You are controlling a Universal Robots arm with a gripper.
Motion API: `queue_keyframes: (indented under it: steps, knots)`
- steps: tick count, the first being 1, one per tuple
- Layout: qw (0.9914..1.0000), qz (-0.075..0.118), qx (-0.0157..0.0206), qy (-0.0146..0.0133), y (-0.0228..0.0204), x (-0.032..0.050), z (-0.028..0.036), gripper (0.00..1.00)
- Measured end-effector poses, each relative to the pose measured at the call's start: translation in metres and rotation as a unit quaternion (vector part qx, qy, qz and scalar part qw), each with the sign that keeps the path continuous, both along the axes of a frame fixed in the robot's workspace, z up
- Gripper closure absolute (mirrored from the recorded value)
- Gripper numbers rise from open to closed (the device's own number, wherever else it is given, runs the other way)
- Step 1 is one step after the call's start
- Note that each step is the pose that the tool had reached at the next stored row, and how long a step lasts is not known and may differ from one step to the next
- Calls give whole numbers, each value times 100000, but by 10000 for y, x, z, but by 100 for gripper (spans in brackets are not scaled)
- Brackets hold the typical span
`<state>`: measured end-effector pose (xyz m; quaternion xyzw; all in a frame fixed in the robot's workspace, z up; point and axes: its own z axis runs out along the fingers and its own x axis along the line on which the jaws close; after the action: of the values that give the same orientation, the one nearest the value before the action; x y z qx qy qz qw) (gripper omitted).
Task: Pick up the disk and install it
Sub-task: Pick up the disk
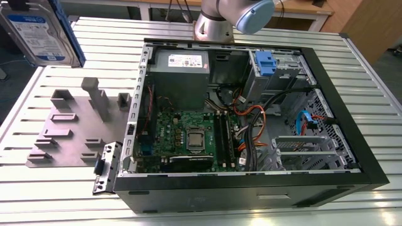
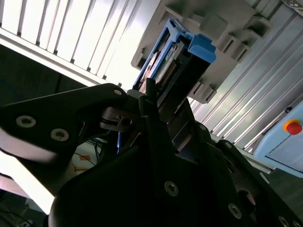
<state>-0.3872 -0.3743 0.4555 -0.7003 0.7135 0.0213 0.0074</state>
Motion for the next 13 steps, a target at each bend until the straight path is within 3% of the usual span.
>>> queue_keyframes:
  steps: [13]
  knots:
    - [100000,-1,-4,1,0,0,519,65]
